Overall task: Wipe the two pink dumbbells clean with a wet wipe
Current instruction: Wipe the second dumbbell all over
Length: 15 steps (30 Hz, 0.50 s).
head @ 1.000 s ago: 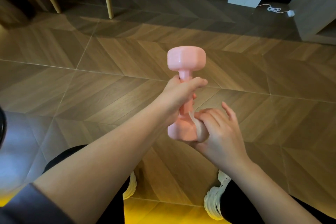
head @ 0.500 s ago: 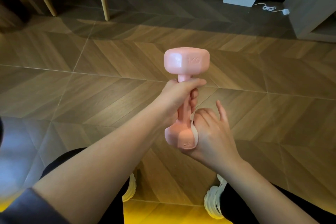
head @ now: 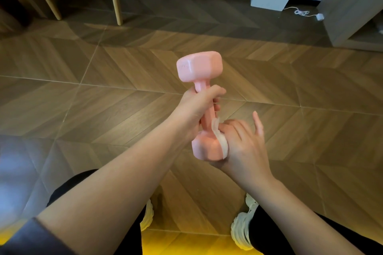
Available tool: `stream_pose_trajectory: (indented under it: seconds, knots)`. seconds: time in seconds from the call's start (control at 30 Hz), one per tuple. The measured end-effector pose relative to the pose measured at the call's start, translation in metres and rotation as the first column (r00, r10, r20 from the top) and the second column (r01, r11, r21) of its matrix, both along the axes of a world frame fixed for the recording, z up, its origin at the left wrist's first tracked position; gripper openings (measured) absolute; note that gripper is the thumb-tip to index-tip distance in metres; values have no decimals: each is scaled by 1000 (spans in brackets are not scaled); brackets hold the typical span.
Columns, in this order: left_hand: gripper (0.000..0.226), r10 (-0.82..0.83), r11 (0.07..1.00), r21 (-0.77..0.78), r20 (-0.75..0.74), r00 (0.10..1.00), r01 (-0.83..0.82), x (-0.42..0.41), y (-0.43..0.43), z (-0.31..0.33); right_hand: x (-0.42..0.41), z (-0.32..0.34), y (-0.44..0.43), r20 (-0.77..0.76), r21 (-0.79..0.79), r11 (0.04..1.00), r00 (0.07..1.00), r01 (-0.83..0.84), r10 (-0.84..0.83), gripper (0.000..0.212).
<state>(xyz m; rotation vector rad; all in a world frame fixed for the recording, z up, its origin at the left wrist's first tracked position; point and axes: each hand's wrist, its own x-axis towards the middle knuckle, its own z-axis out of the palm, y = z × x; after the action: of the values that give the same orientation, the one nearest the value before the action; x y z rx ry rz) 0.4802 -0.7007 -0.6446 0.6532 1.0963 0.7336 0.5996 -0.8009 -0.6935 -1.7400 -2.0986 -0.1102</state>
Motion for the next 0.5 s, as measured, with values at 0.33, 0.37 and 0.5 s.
stream_pose_trajectory:
  seconds: [0.33,0.37,0.5]
  knots:
    - [23,106,994,-16,-16,994,-106,-5,3,-9,-1,8,-1,-368,-219,960,926,-176,86,57]
    - [22,111,994,-15,-12,994,-111,-7,3,-10,1,9,-1,-391,-257,945,916,-205,92,56]
    - [24,-20,1000,17,-41,999,21,-4,-5,-14,1,11,1,-379,-410,869,918,-278,115,46]
